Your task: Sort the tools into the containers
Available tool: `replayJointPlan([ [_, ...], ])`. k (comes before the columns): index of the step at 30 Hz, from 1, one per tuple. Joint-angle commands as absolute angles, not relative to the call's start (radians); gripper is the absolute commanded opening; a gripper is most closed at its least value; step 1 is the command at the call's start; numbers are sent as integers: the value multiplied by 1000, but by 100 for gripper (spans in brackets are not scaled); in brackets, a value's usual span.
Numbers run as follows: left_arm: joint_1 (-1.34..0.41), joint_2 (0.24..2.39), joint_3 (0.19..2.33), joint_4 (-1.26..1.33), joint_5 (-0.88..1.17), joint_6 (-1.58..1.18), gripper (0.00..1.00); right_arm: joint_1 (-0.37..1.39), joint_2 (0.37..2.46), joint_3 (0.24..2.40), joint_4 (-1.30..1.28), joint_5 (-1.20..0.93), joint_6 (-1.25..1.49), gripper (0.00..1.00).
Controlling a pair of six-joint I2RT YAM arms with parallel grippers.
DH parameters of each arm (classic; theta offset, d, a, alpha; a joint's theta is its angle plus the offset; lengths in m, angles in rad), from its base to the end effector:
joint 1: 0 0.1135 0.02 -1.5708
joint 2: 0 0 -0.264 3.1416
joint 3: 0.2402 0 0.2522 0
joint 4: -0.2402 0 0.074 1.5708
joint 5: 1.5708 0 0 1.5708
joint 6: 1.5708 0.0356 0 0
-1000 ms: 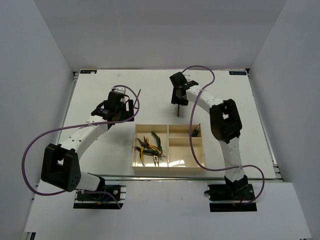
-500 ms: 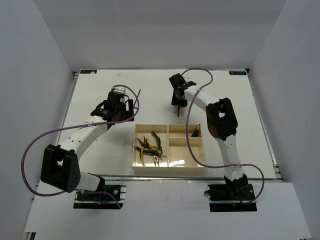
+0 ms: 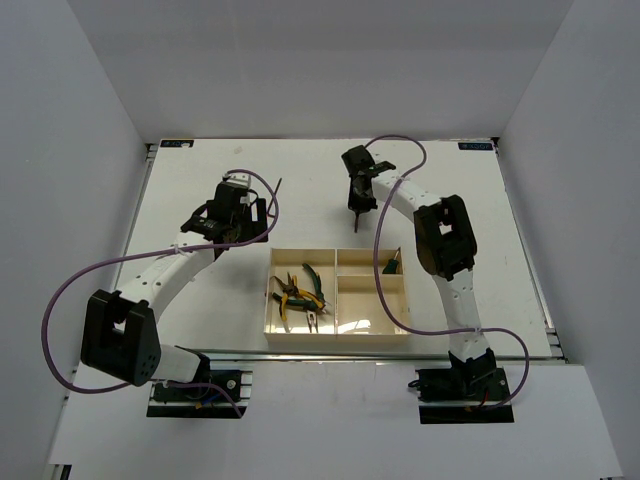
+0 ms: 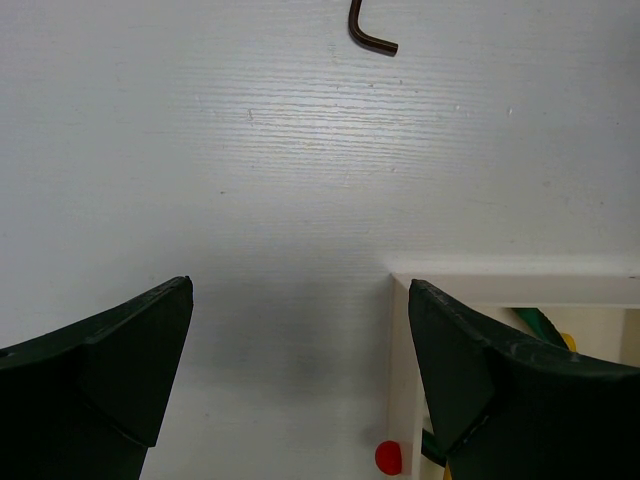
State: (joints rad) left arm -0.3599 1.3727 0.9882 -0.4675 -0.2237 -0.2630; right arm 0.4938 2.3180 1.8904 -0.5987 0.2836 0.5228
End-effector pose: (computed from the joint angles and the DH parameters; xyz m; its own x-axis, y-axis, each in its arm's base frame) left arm 0.2735 -0.0945 0.2543 -0.7339 0.0053 -0.6792 0.0165 0.9998 -0.0100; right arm 0.4478 0.2297 0.1676 -0.8161 0.1051 -0.5683 0.0924 0.9944 0.0513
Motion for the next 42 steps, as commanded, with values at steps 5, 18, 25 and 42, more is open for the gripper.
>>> replayJointPlan([
  [5,-357,1328,1011,-460,-221,-267,98,488,2237,1833,-509,344,307,0],
  [18,-357,1330,1011,-457,-221,-265,98,494,1933,1591,-376,339,143,0],
  [25,-357,1324,1009,-459,-221,-265,98,495,1818,1505,-364,318,72,0],
  [42,-357,1309,1006,-451,-209,-267,98,515,1405,1229,-318,177,32,0],
])
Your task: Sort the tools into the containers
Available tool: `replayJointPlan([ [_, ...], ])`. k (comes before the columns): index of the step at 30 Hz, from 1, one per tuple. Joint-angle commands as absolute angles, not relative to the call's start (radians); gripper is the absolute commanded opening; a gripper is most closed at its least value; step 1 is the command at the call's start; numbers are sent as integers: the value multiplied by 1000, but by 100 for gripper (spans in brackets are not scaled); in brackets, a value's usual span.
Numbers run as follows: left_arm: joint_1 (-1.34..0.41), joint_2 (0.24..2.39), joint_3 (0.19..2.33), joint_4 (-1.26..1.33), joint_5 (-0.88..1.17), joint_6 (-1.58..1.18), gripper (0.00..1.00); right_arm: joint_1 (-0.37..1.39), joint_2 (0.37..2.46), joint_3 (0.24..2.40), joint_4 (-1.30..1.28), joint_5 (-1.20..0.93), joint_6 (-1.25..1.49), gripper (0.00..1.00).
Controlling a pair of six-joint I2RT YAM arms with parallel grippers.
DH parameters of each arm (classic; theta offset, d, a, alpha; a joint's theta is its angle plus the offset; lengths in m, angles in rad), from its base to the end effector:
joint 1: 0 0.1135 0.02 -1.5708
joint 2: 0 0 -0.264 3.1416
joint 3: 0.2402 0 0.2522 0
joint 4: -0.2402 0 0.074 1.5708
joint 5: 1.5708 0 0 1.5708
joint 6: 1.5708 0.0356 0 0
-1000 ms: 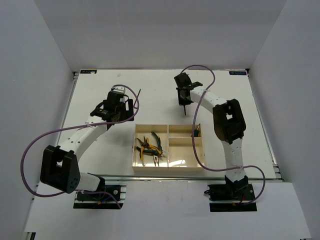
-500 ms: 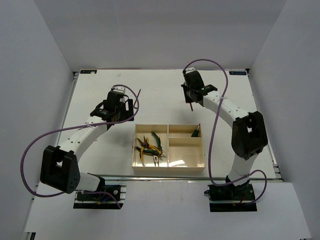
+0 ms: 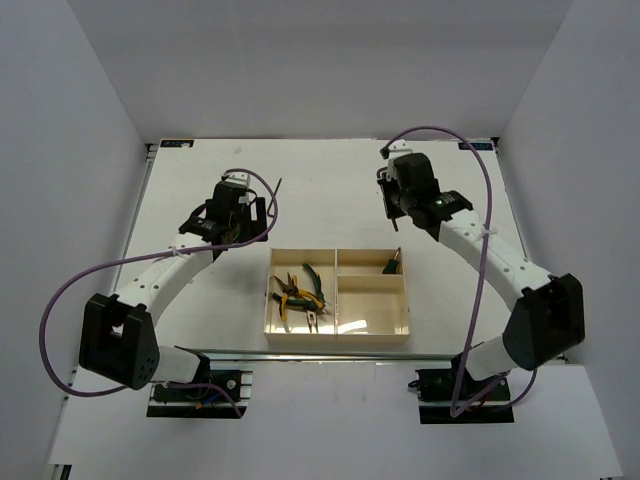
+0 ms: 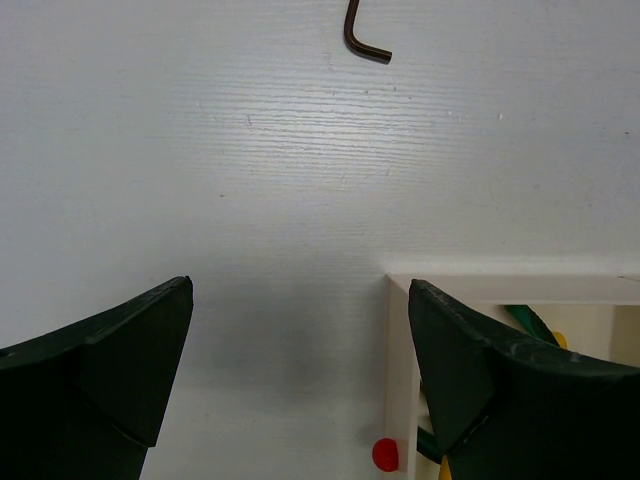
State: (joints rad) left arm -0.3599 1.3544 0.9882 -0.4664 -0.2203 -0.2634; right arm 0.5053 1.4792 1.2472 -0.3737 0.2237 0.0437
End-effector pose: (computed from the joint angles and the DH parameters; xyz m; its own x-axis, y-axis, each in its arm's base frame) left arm 0.2711 -0.0937 0.2592 -0.7221 0.0002 -0.6918 0.0187 0.9996 -0.0192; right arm 0.2991 0.1564 0.3166 -0.5114 -0.2342 -0.8268 -0.2903 0.9527 -0.0903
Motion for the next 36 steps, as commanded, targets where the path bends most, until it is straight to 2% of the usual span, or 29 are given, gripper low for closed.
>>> replayJointPlan([
  [1,-357,1308,1006,-453,-209,-267,98,517,1391,1206,-313,155,34,0],
  [15,-357,1299,997,-446,-216,-265,98,569,1174,957,-290,9,-27,0],
  [18,-357,1305,997,-446,-219,-264,98,586,1132,899,-278,-83,-41,0],
  [24,-357,1318,996,-445,-213,-262,98,627,1059,799,-295,-66,-77,0],
  [36,-357,1328,999,-448,-218,-261,98,719,994,739,-391,-90,-152,0],
])
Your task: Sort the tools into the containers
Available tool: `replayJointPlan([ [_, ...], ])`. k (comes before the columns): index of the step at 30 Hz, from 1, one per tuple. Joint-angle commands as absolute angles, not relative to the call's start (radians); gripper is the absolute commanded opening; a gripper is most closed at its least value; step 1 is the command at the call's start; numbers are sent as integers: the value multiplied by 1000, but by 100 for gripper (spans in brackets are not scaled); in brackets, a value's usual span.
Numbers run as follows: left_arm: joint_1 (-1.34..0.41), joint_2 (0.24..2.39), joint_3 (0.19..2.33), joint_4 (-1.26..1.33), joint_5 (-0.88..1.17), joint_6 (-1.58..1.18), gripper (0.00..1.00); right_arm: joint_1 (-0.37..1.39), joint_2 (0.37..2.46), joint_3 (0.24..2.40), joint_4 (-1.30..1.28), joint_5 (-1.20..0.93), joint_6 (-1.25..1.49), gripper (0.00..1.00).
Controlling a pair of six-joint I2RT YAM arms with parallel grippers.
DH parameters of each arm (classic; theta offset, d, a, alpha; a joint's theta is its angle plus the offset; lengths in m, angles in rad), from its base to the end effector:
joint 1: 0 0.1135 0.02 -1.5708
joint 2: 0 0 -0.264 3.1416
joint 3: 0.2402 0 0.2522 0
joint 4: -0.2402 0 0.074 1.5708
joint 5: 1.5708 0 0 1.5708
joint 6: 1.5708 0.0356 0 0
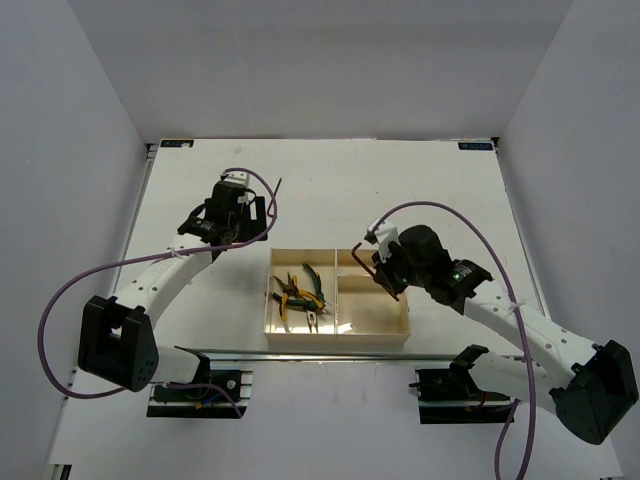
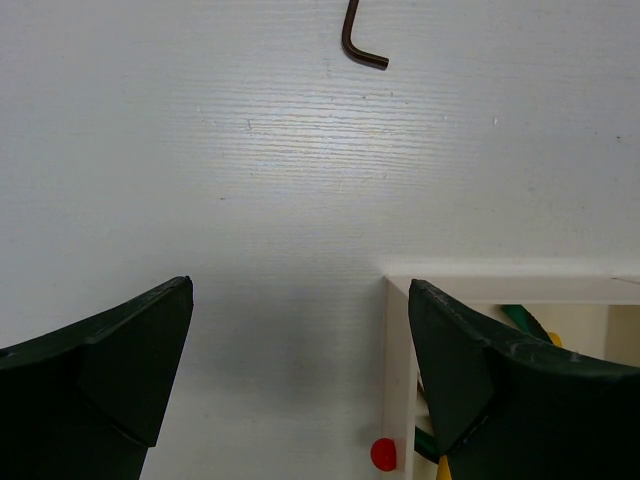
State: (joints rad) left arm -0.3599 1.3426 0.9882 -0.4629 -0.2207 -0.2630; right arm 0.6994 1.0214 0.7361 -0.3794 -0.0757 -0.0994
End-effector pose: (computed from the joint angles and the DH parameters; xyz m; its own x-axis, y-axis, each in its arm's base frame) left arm 0.2697 -0.0932 0.2626 -0.7120 -0.0031 -0.7022 0.0190 0.9995 -0.0237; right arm 0.1668 0.1439 0.2597 -0.4015 -0.4670 -0.7878 -0.7309 0.6817 -0.0317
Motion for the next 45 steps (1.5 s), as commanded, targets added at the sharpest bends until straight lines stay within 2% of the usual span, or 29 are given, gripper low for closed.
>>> replayJointPlan([
  [1,-357,1331,997,-446,-218,-261,98,727,989,733,-400,-91,-161,0],
  [24,-357,1353,1000,-454,-218,-258,98,842,1104,775,-612,-181,-173,0],
  [32,-357,1365,1000,-453,-219,-259,98,851,1062,770,-589,-123,-140,25],
  [33,-357,1368,1000,-456,-219,-261,98,851,1055,767,-589,-120,-138,36],
  [34,-357,1370,1000,-457,-218,-259,98,851,1054,764,-588,-115,-137,42],
  [40,-357,1377,994,-451,-210,-262,98,854,1054,765,-586,-101,-135,49],
  [45,-357,1394,996,-442,-212,-250,98,854,1045,784,-581,-69,-117,49],
])
